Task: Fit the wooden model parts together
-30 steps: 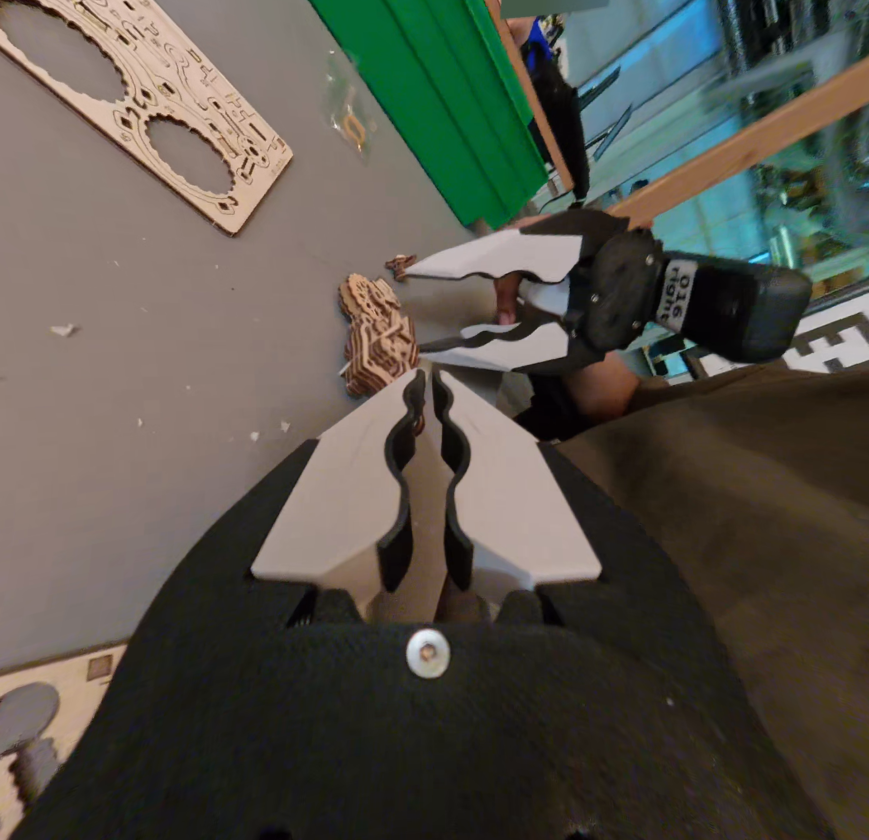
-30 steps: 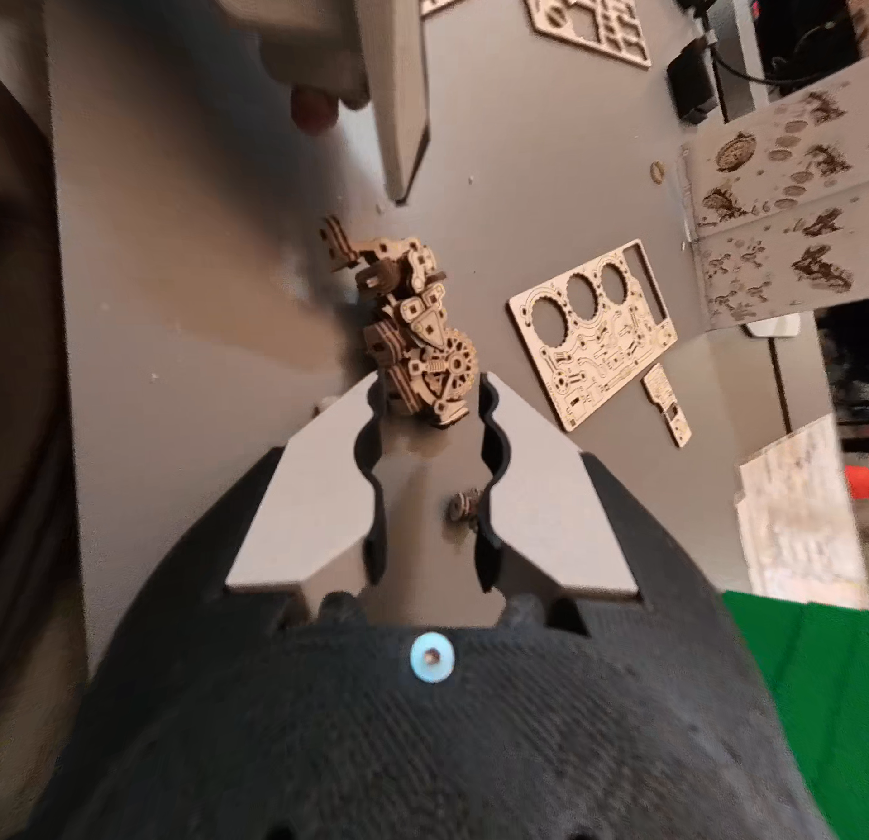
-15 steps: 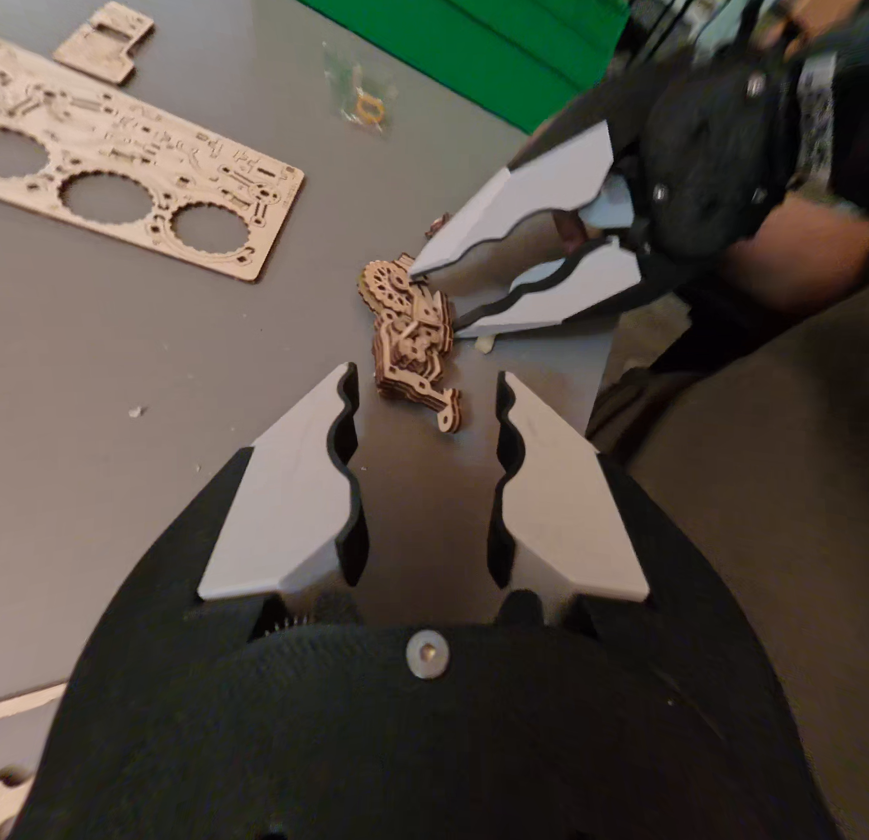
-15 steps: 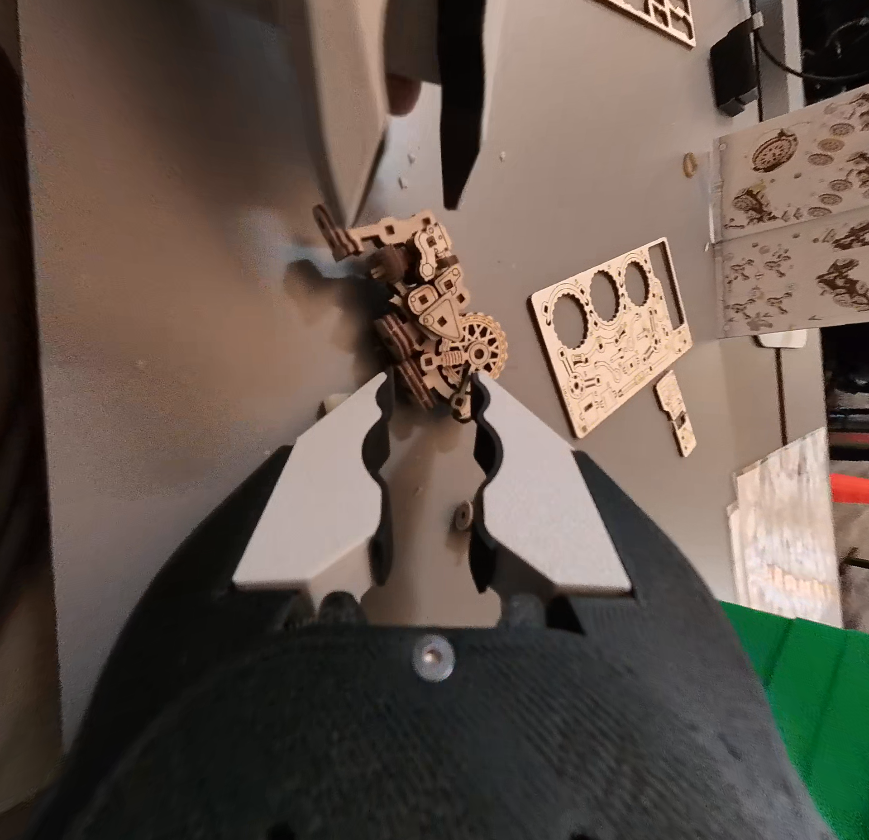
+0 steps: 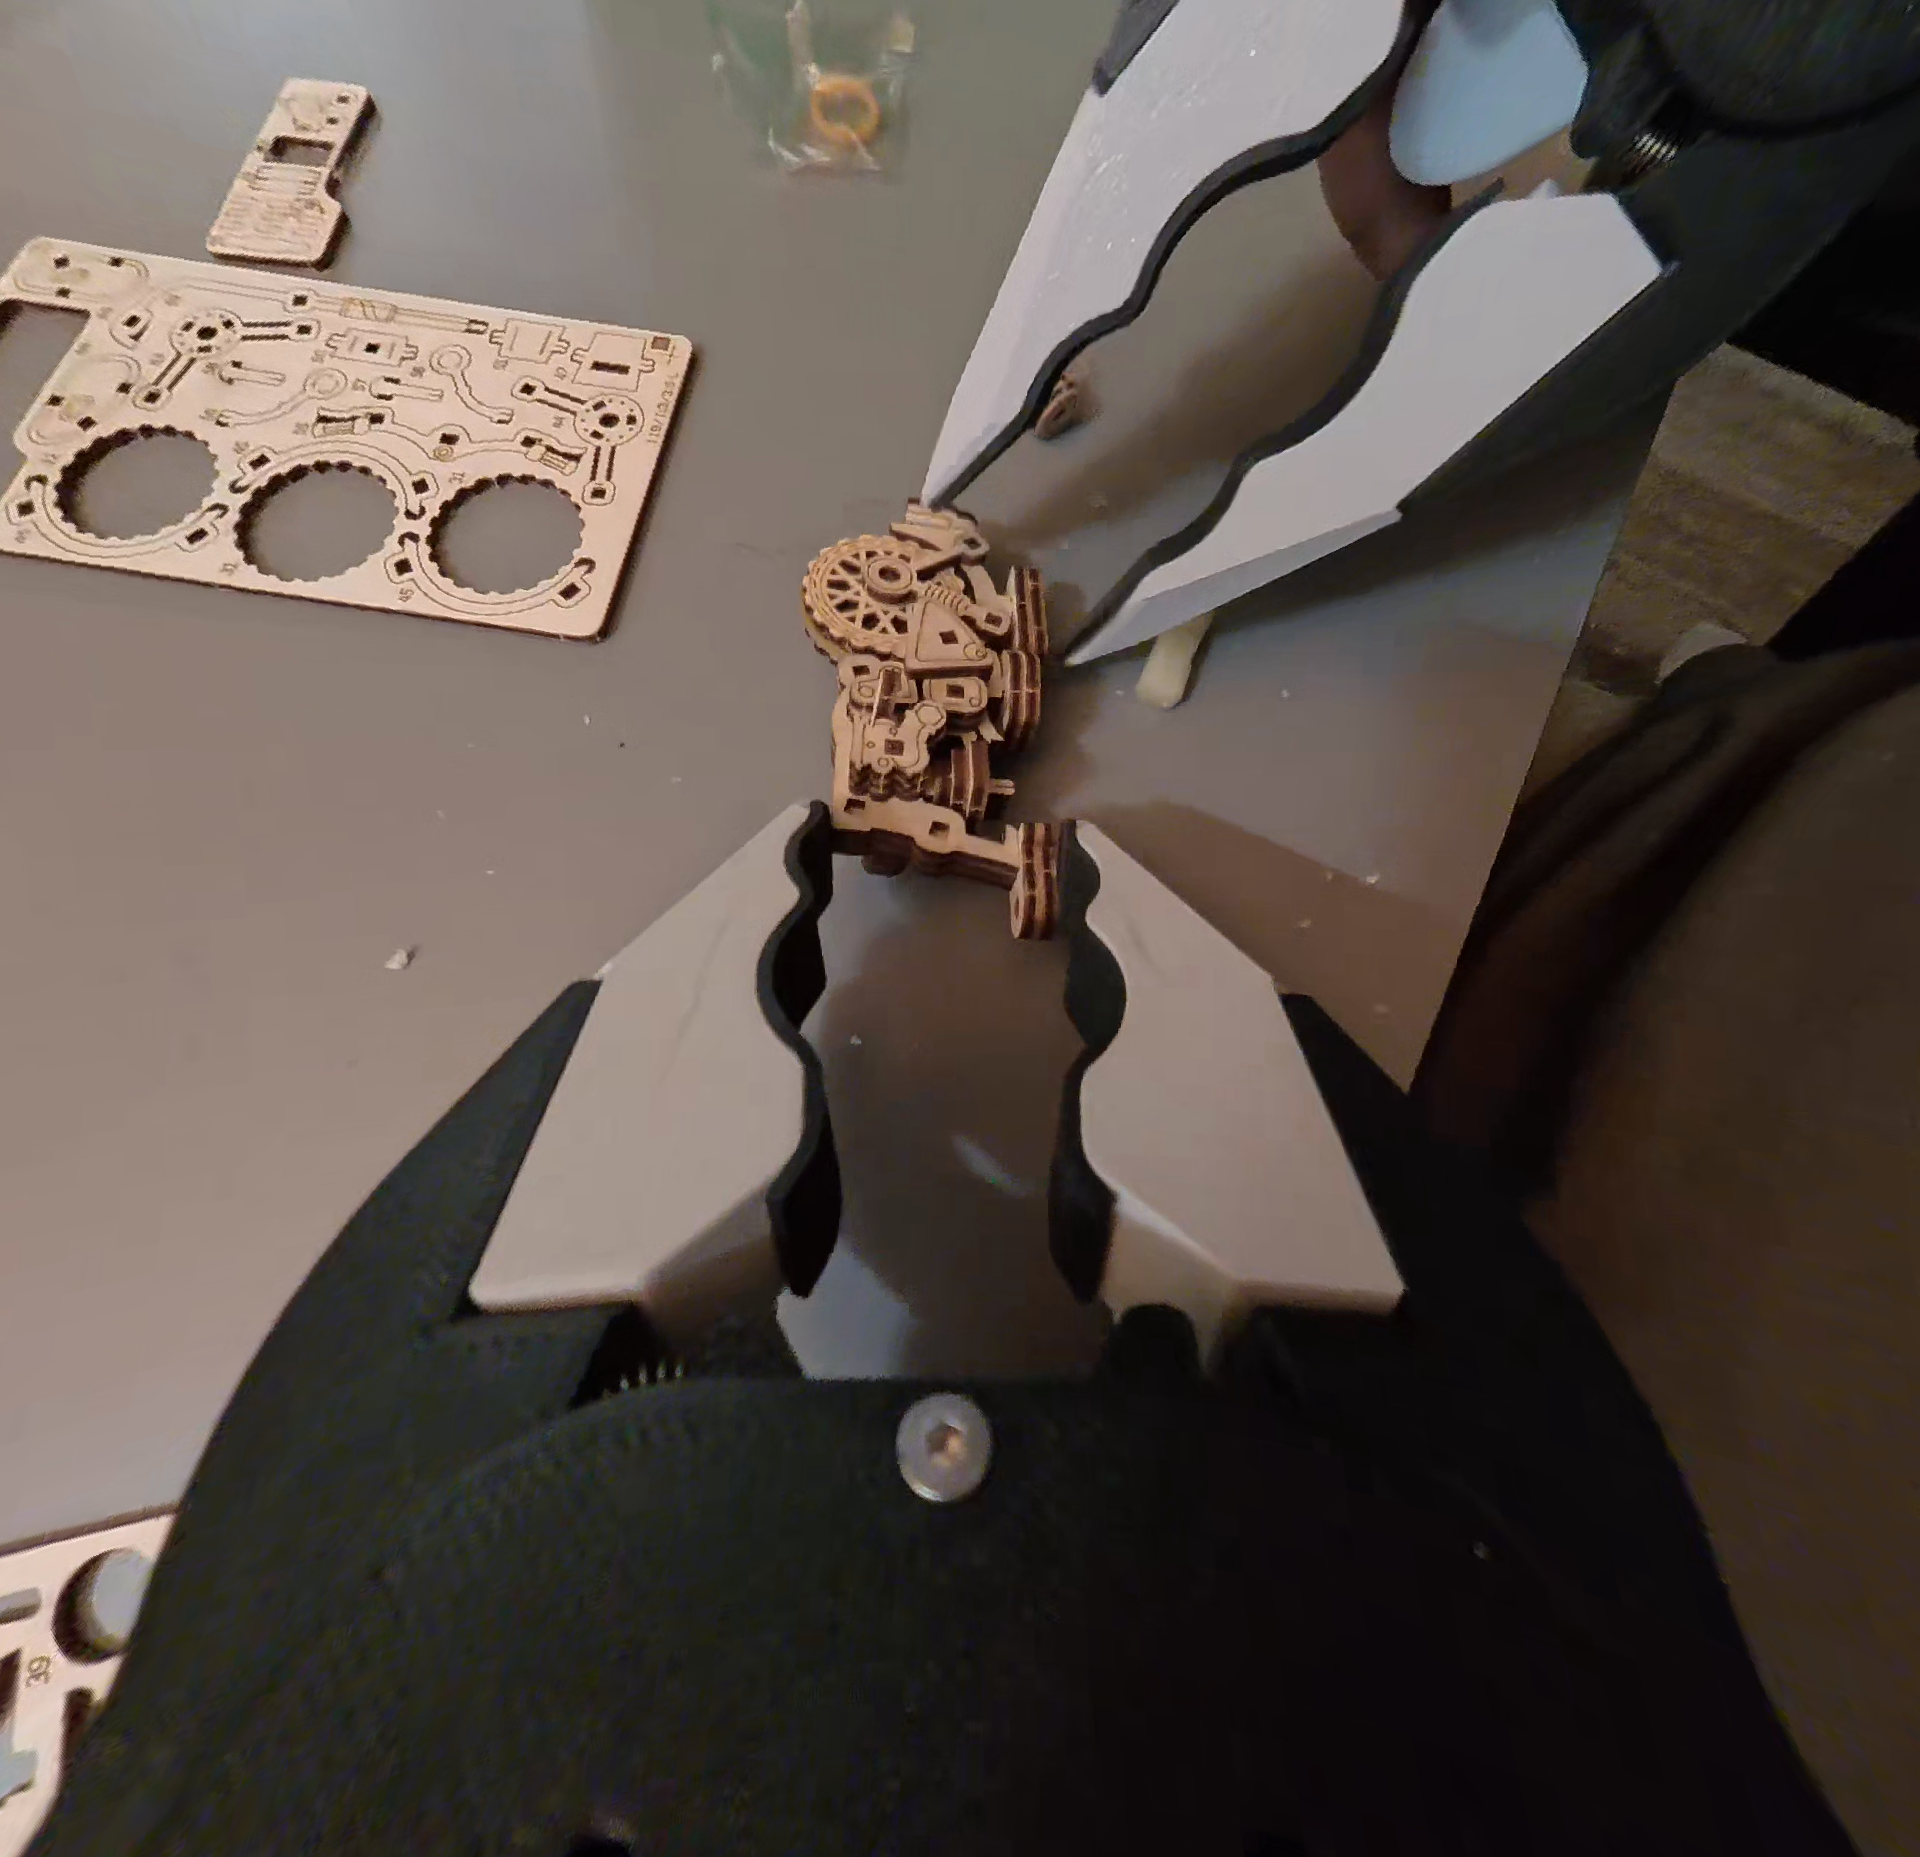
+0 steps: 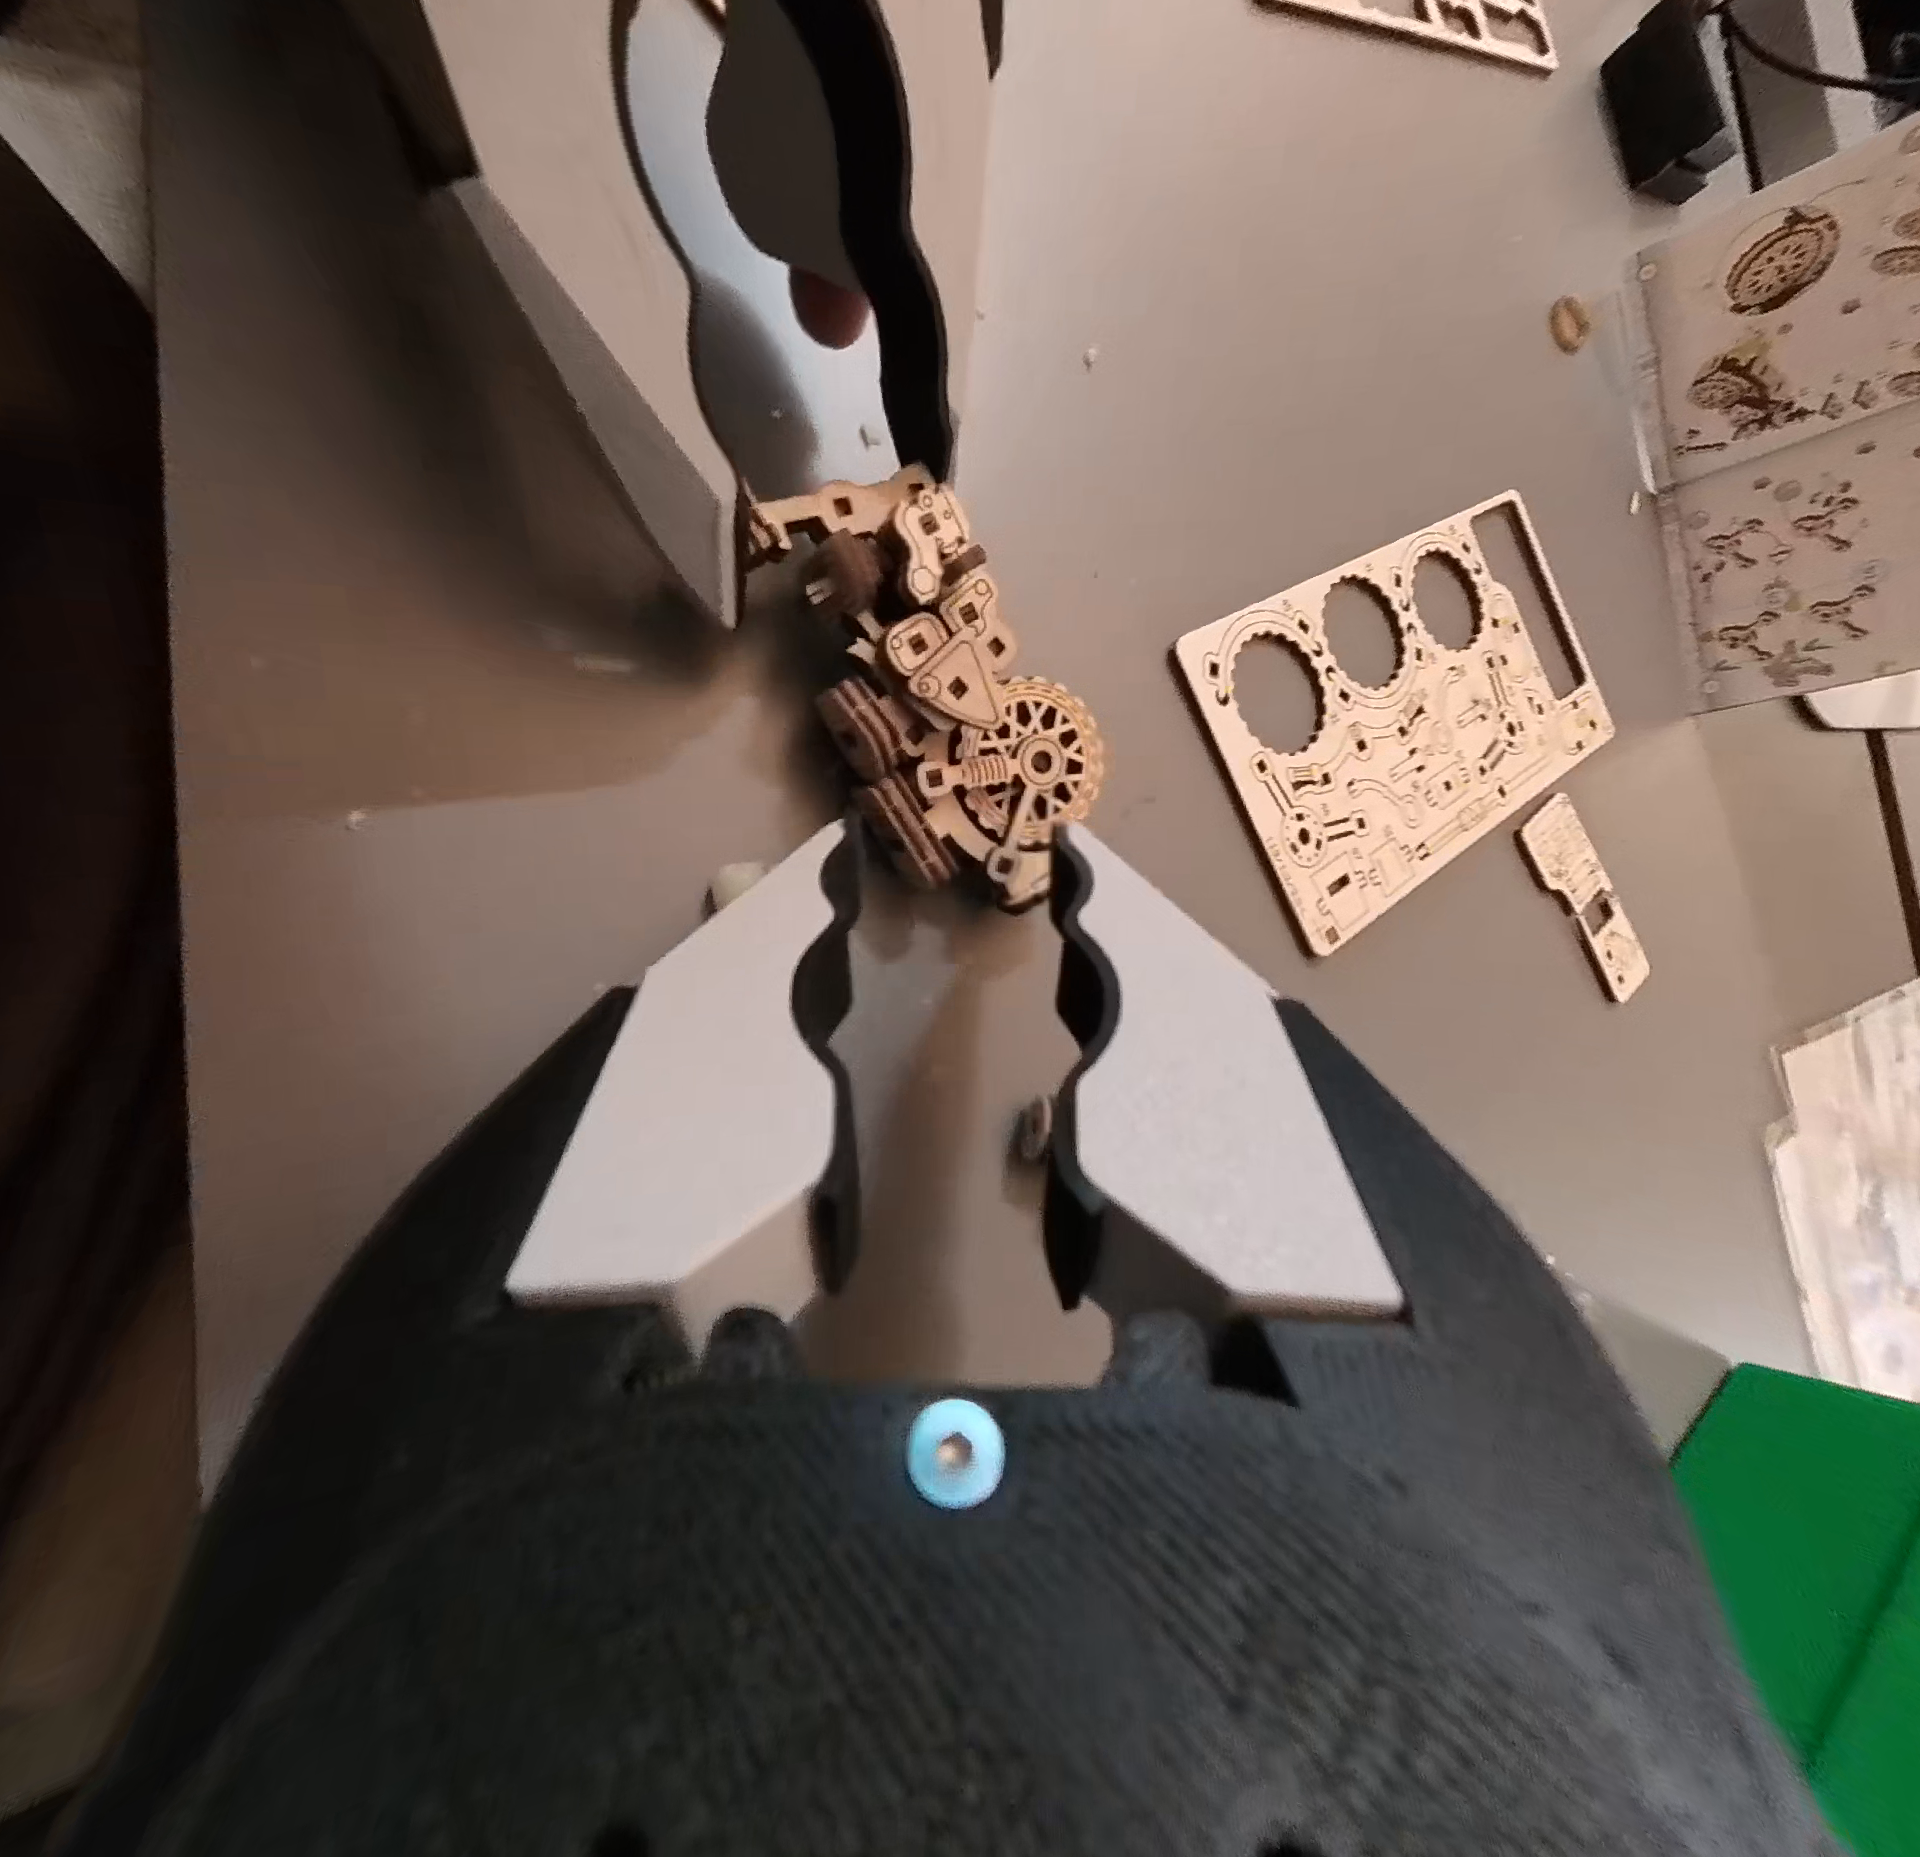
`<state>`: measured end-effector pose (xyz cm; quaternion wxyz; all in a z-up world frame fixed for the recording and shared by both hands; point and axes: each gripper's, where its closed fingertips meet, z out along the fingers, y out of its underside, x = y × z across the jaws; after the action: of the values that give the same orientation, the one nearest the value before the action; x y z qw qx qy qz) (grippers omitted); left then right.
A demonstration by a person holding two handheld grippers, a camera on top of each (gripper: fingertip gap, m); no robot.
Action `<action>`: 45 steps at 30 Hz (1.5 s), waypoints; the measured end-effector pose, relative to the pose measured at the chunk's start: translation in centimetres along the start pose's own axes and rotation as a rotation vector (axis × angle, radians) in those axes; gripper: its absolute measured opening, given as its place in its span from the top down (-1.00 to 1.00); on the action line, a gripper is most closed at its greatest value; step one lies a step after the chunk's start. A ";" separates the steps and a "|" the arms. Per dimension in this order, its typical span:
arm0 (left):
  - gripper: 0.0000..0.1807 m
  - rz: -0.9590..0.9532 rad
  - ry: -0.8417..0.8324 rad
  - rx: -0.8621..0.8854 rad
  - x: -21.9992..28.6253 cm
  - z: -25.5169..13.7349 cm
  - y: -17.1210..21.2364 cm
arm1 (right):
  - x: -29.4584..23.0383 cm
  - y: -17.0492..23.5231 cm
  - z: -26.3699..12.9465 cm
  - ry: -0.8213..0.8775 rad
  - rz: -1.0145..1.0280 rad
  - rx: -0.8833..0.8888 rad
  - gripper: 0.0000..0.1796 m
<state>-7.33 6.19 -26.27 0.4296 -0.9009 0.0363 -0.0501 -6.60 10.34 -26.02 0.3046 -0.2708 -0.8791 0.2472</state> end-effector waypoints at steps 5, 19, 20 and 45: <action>0.54 -0.260 0.108 0.045 -0.2 -0.5 -0.5 | 0.2 -0.5 -0.7 0.018 -0.012 0.052 0.48; 0.54 -0.748 0.450 0.114 0.3 -2.0 -1.6 | 0.5 -1.2 0.1 0.075 -0.113 0.085 0.78; 0.54 -0.748 0.459 0.112 0.4 -2.0 -1.6 | 0.4 -1.2 0.0 0.064 -0.107 0.093 0.79; 0.84 0.009 0.071 0.115 0.7 -1.3 -1.5 | -0.4 -0.7 -1.1 -0.381 -0.051 -0.018 0.83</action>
<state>-6.73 6.04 -24.26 0.4793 -0.8722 0.0523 -0.0820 -5.87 9.89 -25.02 0.1364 -0.1997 -0.9296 0.2782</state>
